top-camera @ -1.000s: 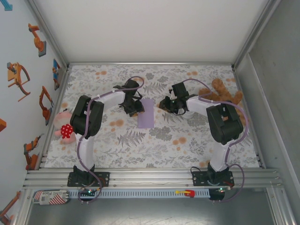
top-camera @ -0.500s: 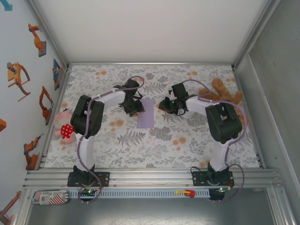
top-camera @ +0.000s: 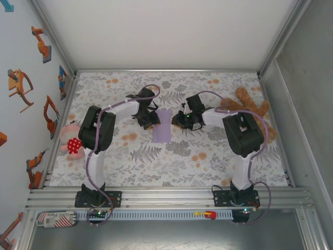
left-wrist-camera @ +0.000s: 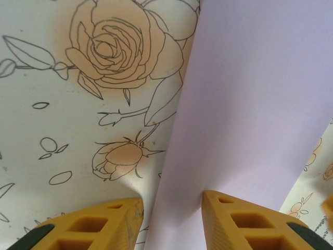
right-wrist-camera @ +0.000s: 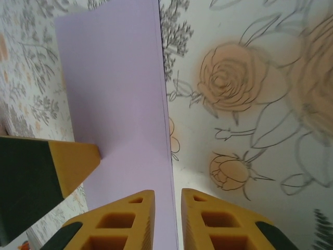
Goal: Fold a paper plane with a square sheet of paper (pick it up from the middle)
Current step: Hold the square sheet of paper at the center of the table.
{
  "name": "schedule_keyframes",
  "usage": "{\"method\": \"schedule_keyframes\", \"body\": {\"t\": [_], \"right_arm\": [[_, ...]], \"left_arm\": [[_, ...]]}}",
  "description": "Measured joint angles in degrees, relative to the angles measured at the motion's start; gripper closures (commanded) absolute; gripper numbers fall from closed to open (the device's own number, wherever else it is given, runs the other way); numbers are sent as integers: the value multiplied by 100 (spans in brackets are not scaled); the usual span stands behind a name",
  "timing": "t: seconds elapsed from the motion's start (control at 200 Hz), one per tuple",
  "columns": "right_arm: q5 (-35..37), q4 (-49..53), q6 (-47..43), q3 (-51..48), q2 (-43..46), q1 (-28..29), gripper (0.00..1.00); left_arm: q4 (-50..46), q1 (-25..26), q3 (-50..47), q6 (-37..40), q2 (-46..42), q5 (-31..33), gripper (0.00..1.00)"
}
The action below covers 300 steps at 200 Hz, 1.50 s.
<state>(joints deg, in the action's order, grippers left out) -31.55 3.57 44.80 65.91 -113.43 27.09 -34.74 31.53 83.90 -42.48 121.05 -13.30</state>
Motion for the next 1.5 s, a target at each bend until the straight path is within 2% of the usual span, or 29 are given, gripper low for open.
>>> {"method": "schedule_keyframes", "body": {"t": [0.481,1.502], "right_arm": [[-343,-188,-26,170,-129,109,84],[-518,-190,-111,415,-411,205,86]], "left_arm": [[-52,9,50,149,24,-2,59],[-323,37,264,343,136,70,60]]}}
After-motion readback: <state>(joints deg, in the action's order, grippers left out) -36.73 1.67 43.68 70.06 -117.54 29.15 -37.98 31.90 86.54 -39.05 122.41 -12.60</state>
